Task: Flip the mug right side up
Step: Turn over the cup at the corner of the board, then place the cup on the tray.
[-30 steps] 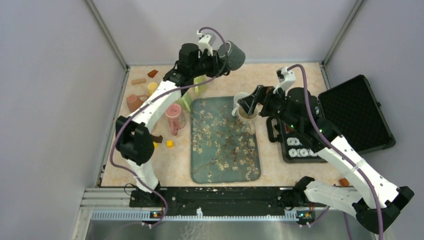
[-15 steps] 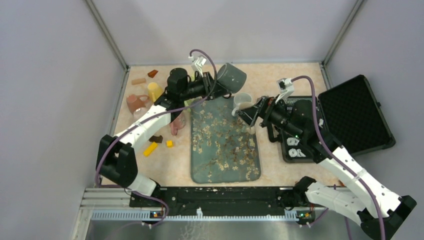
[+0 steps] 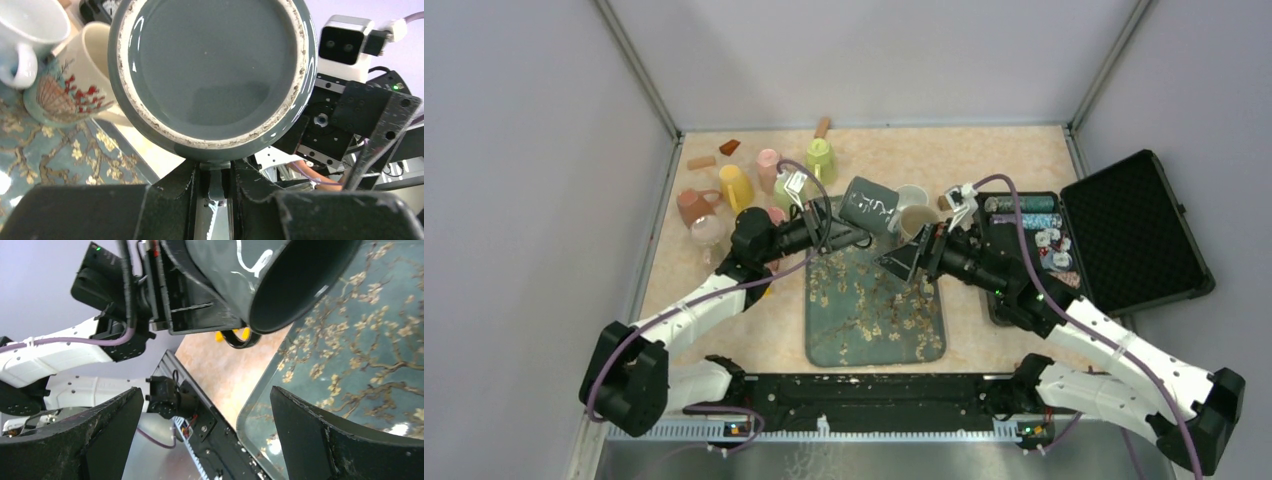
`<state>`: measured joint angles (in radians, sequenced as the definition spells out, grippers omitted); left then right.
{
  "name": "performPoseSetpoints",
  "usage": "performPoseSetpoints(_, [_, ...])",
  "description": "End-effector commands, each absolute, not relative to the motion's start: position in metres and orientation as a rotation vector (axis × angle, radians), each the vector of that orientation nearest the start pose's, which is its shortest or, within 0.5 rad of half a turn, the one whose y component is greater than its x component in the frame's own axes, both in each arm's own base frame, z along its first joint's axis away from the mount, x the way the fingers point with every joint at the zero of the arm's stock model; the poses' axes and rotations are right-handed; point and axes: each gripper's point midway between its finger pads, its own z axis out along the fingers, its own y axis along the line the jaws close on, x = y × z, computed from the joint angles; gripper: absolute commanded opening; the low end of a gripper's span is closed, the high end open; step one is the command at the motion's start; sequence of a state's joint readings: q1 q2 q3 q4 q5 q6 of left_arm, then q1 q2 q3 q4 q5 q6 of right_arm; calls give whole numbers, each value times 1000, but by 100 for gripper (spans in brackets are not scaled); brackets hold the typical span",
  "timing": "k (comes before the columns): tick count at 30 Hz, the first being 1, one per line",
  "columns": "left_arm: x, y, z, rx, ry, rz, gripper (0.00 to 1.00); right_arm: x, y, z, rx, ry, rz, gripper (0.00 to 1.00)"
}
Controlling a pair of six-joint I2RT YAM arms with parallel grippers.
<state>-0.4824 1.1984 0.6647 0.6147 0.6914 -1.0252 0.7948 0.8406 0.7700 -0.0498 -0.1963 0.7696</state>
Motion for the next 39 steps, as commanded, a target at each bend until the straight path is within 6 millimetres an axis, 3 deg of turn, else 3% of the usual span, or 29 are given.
performPoseSetpoints(1, [225, -277, 326, 218, 1520, -1760, 0, 176, 292, 303, -196, 1821, 1313, 99])
performPoseSetpoints(7, [211, -267, 320, 155, 1494, -1829, 0, 174, 300, 284, -159, 1864, 1332, 97])
performPoseSetpoints(17, [194, -254, 309, 77, 1436, -1983, 0, 176, 315, 275, -143, 1883, 1353, 92])
performPoseSetpoints(29, [181, -242, 292, 22, 1414, -2079, 0, 181, 326, 258, -130, 1930, 1325, 87])
performPoseSetpoints(39, [180, -237, 293, 0, 1390, -2111, 0, 185, 333, 252, -113, 1952, 1304, 82])
